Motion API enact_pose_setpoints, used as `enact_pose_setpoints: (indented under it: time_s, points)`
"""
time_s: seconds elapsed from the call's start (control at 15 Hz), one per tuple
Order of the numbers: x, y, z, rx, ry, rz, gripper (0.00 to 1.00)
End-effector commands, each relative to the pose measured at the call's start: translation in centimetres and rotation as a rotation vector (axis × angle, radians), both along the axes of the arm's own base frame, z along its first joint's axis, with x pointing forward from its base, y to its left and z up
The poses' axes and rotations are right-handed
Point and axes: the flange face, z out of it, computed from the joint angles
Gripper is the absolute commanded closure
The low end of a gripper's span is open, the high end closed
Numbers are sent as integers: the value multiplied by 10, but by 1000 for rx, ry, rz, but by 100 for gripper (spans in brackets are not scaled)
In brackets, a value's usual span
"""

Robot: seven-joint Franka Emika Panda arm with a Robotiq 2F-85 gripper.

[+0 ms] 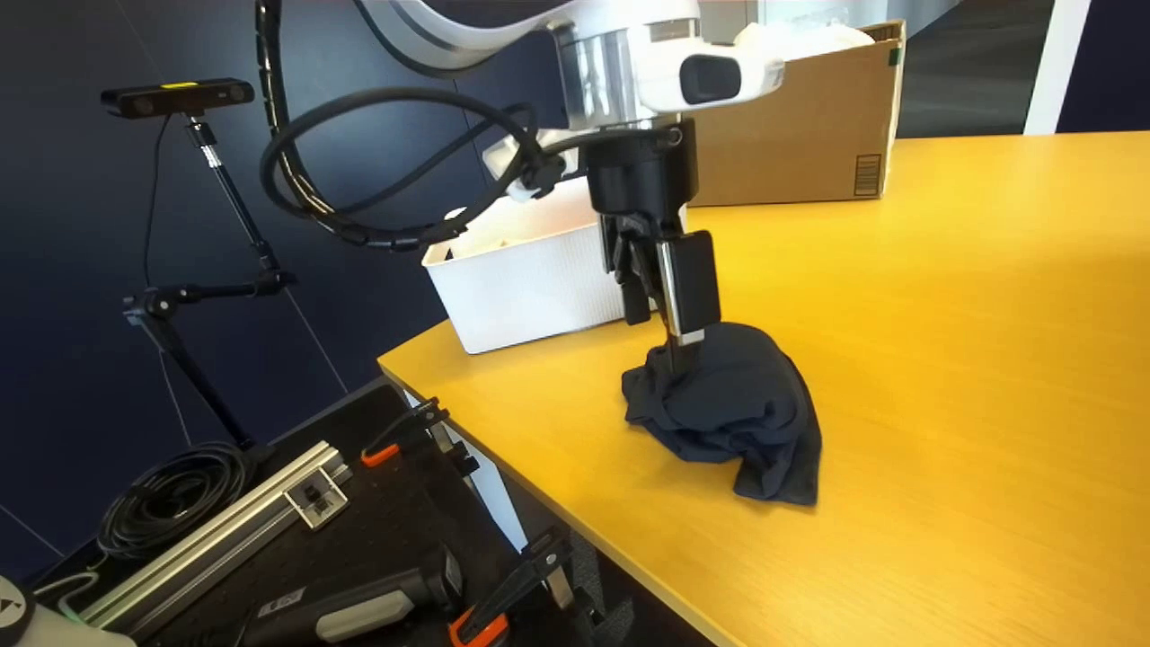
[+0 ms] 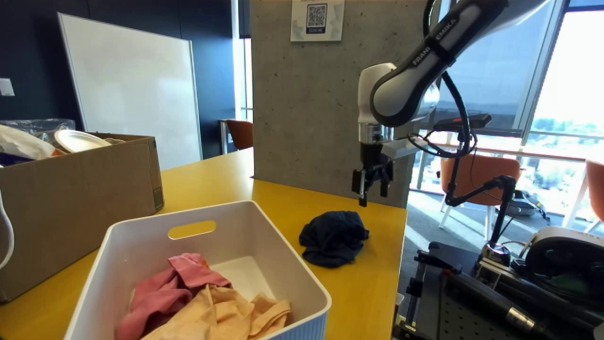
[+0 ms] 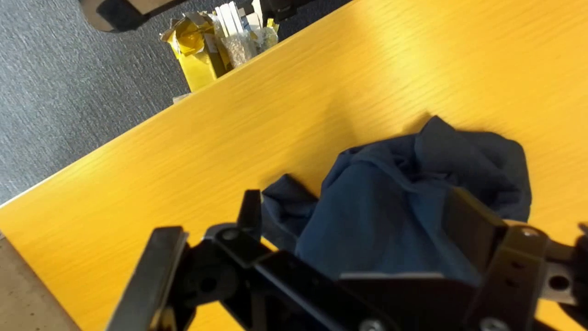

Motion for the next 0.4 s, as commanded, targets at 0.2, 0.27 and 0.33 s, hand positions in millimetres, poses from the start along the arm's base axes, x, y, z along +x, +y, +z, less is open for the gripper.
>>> enact_pose_setpoints:
  time_s: [0.2,0.27,0.33]
  points:
    - [3,-49,12,42,-82,-12,0]
    - [5,-50,11,51,-91,-11,0]
    - [6,-51,11,51,-110,-7,0]
